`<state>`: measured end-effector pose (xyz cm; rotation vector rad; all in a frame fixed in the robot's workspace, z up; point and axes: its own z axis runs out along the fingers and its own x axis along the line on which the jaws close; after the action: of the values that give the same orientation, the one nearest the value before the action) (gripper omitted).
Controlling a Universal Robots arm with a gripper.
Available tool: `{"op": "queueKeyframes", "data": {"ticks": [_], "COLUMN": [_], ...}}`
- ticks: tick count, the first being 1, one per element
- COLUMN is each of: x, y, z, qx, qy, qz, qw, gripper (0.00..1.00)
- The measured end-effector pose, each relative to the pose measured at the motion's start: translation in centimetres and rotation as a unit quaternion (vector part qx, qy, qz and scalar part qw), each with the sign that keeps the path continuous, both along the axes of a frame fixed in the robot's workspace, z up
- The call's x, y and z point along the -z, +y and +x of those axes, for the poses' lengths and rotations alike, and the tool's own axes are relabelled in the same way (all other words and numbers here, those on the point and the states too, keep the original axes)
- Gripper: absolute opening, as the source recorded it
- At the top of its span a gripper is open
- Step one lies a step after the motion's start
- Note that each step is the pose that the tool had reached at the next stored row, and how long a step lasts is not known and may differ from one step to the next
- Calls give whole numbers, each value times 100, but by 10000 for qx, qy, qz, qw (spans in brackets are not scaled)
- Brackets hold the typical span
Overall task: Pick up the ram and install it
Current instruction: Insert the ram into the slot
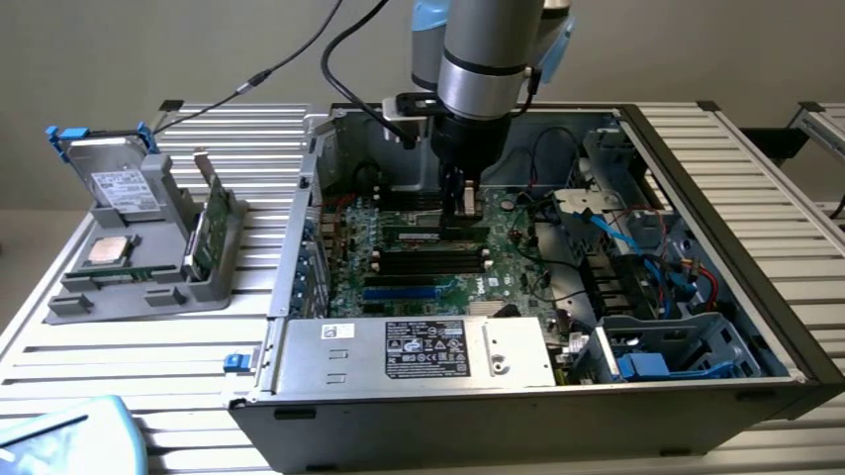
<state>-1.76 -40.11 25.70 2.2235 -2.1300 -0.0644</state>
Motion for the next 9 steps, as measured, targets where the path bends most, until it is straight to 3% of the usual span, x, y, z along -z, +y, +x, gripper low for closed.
{"op": "queueKeyframes", "data": {"ticks": [9], "x": [0], "y": [0], "z": [0], "qx": [0], "qy": [0], "qz": [0], "qw": [10000], "gripper": [13]}}
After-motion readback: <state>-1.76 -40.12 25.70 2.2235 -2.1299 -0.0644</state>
